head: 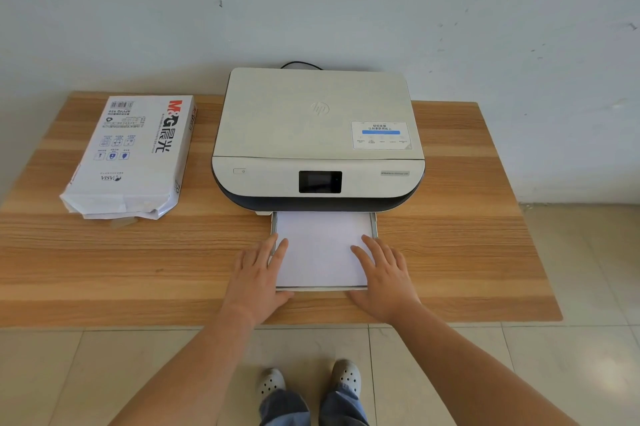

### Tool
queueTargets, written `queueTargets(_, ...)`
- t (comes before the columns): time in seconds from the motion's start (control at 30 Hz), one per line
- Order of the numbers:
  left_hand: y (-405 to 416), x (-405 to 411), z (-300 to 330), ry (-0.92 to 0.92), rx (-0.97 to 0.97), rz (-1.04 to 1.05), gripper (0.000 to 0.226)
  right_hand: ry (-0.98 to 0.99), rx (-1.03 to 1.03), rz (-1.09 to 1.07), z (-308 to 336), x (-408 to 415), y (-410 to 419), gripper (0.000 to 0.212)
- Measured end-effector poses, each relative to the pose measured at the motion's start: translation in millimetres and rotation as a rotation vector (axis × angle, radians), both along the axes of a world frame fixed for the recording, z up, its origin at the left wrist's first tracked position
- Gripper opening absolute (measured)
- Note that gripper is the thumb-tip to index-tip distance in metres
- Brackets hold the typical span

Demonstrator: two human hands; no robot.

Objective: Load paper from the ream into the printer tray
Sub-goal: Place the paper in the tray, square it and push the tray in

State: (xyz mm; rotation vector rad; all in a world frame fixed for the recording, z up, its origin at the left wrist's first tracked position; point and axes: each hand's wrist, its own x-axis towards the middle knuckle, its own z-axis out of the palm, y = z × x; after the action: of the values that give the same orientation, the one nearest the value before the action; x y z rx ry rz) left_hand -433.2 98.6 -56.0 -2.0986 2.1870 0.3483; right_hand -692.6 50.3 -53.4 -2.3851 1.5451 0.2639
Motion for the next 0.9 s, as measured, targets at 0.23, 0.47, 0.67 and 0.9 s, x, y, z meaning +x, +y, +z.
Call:
queueTargets(0.23,-12.2,-1.5,1.5,-0.036,-0.033,-0.017,0.096,-0.01,-0.019,-0.009,2.8,0.6,-11.9,0.083)
queueTargets(0.47,-20.8,-0.1,3.3,-0.039,-0.024,-0.017,0.096,0.018,-0.023,0.02,1.7,2.2,-21.2,0.083)
queueTargets(0.67,-28.5,1.1,2.8,-0.046,-0.008,-0.02,0.095,0.006,-0.028,0.013,-0.1,4.3,-26.9,0.082)
queueTargets(0.9,-36.6,3.4,1.8,-0.044,0.003,-0.008,0.095,0.007,-0.015,0.012,1.4,6.5,-34.3,0.082)
